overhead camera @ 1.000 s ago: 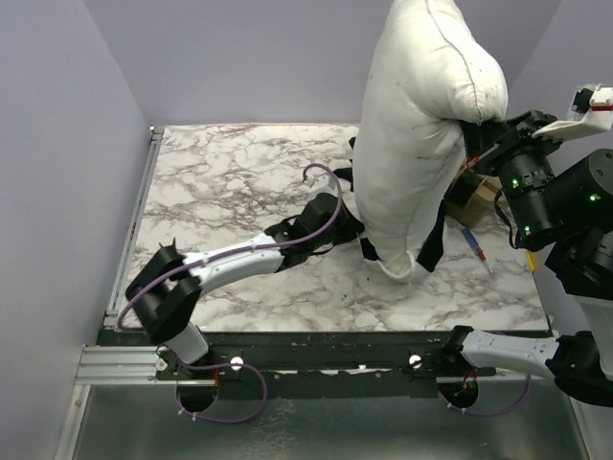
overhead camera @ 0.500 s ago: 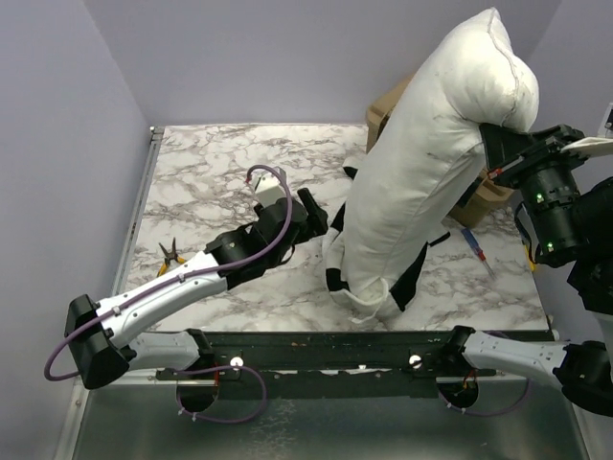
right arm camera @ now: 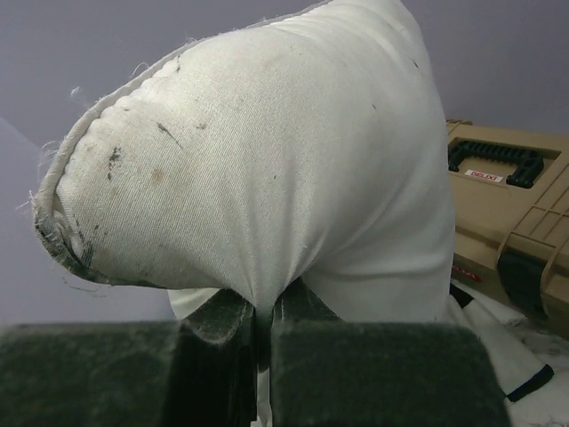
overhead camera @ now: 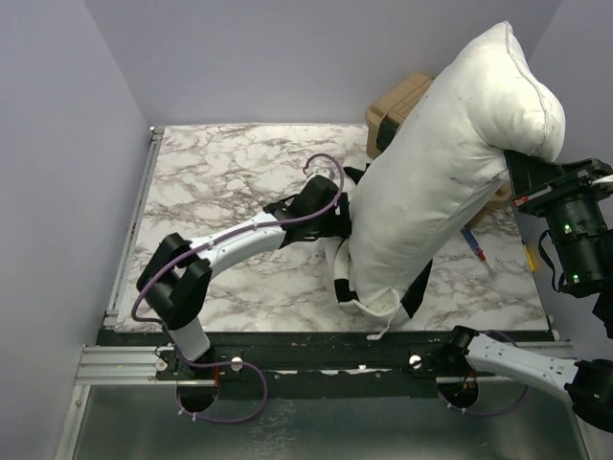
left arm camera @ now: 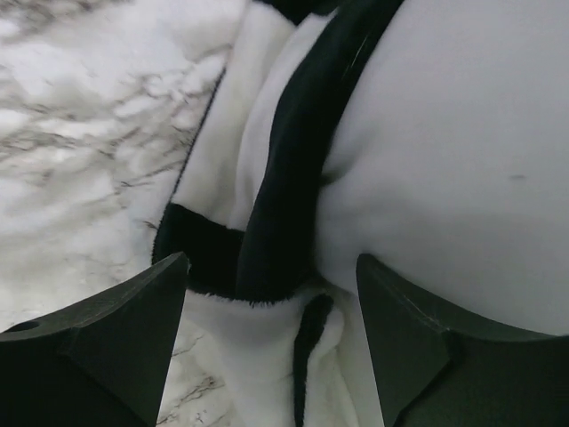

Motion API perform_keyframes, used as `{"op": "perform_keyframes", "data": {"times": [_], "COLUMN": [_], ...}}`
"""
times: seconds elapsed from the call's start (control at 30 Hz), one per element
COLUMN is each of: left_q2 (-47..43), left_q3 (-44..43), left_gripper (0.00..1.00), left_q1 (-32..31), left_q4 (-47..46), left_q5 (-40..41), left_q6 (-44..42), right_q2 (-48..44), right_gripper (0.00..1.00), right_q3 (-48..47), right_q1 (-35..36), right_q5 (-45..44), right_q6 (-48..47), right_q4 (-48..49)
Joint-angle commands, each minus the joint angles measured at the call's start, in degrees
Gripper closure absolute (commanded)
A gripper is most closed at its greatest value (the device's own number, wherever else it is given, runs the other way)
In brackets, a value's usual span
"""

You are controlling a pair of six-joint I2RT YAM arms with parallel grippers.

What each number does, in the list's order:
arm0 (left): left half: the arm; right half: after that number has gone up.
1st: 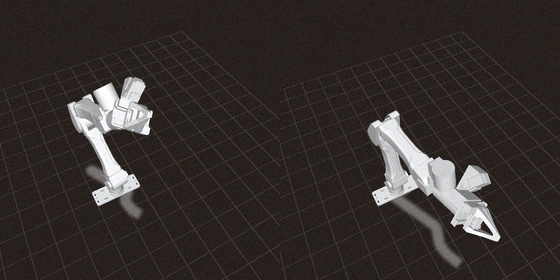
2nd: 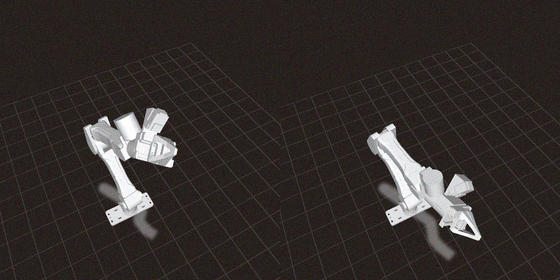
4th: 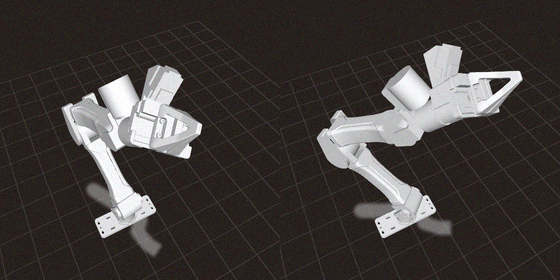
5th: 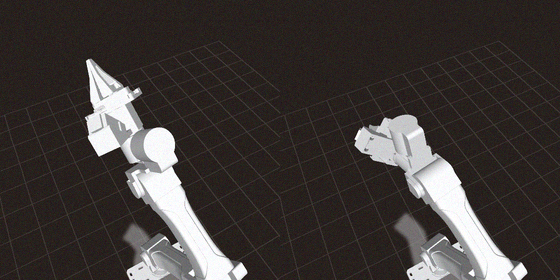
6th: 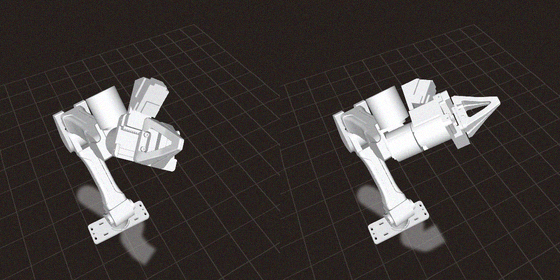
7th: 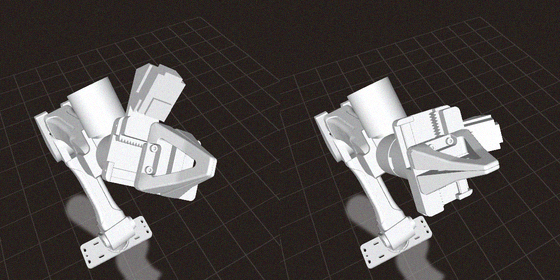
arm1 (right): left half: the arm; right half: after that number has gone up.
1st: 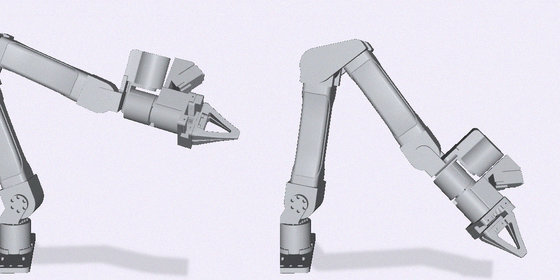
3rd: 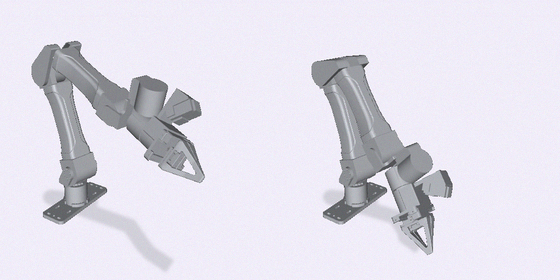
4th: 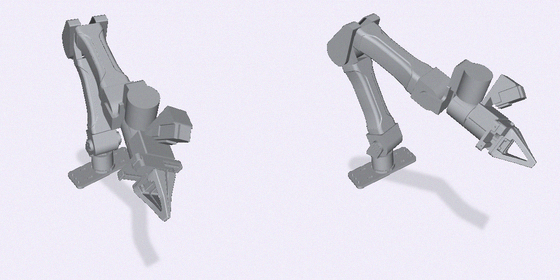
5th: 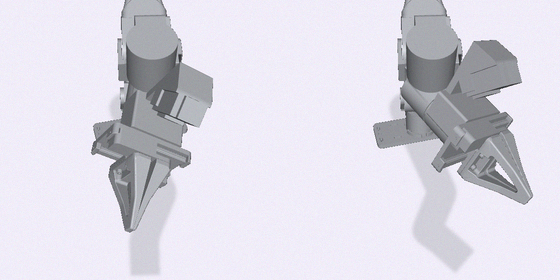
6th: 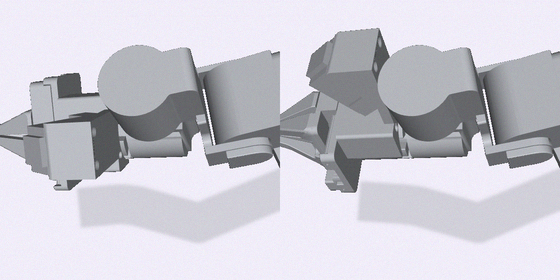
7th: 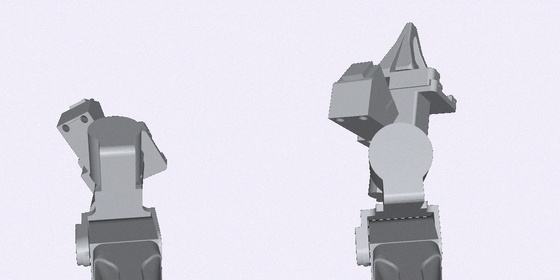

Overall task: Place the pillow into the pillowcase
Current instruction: Stuff the pillow into the pillowcase.

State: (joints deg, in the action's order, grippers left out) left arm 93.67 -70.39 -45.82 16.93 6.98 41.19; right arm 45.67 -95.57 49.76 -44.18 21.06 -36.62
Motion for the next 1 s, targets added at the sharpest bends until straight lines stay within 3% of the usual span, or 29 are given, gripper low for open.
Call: {"op": "perform_keyframes", "data": {"times": [0.0, 0.03, 0.07, 0.17, 0.3, 0.5, 0.6, 0.63, 0.67, 0.7, 0.8, 0.87, 0.97], "left_q2": [5.65, 6.3, 6.51, 3.83, -5.9, -23.98, -30.31, -31.71, -32.72, -33.59, -34.99, -35.42, -35.66], "left_q3": [-1.11, -0.73, -0.2, 1.99, 5.76, 3.82, 1.56, 0.89, 0.3, -0.45, -2.77, -3.65, -3.52], "left_gripper": [0.27, 0.35, 0.49, 0.99, 1.0, 1.0, 1.0, 0.97, 0.87, 0.65, 0.25, 0.13, 0.1], "left_q1": [-0.66, -0.75, -0.76, -0.55, 1.21, 2.04, 2.04, 2.03, 2.05, 2.01, 2.03, 2.09, 2.9], "left_q4": [-4.64, -5.4, -6.29, -8.32, -7.29, 3.68, 9.49, 11.39, 13.64, 16.2, 24.36, 29.02, 33.57], "left_q5": [-12.32, -13.07, -13.81, -12.07, -0.57, 21.67, 23.98, 23.81, 23.53, 23.74, 25.95, 27.63, 26.88], "left_q6": [-1.9, -1.9, -1.83, -1.53, -0.69, -2.95, -3.39, -3.77, -4.4, -4.79, -4.92, -4.93, -5.71], "right_q2": [0.53, 0.69, 0.8, 0.97, 0.95, 0.46, 0.64, 0.78, 0.91, 1.11, 1.91, 2.41, 2.65], "right_gripper": [1.0, 1.0, 1.0, 1.0, 1.0, 1.0, 1.0, 1.0, 1.0, 1.0, 1.0, 1.0, 1.0], "right_q3": [-2.44, -2.77, -3.04, -3.64, -3.2, -0.48, 0.62, 0.98, 1.26, 1.53, 1.89, 2.28, 2.78], "right_q1": [-0.27, -0.27, -0.27, -0.27, -0.28, -0.27, -0.27, -0.27, -0.27, -0.27, -0.27, -0.27, -0.27], "right_q5": [-2.98, -3.17, -3.26, -3.28, -3.0, 2.01, 4.43, 4.87, 5.37, 5.78, 6.99, 7.23, 6.79], "right_q6": [0.42, 0.14, -0.06, -0.51, -0.7, -0.92, -0.77, -0.54, -0.37, -0.21, 0.73, 1.45, 1.99], "right_q4": [2.35, 2.34, 2.34, 2.07, 1.05, 3.32, 5.16, 5.57, 5.89, 6.03, 5.55, 5.37, 5.11]}}
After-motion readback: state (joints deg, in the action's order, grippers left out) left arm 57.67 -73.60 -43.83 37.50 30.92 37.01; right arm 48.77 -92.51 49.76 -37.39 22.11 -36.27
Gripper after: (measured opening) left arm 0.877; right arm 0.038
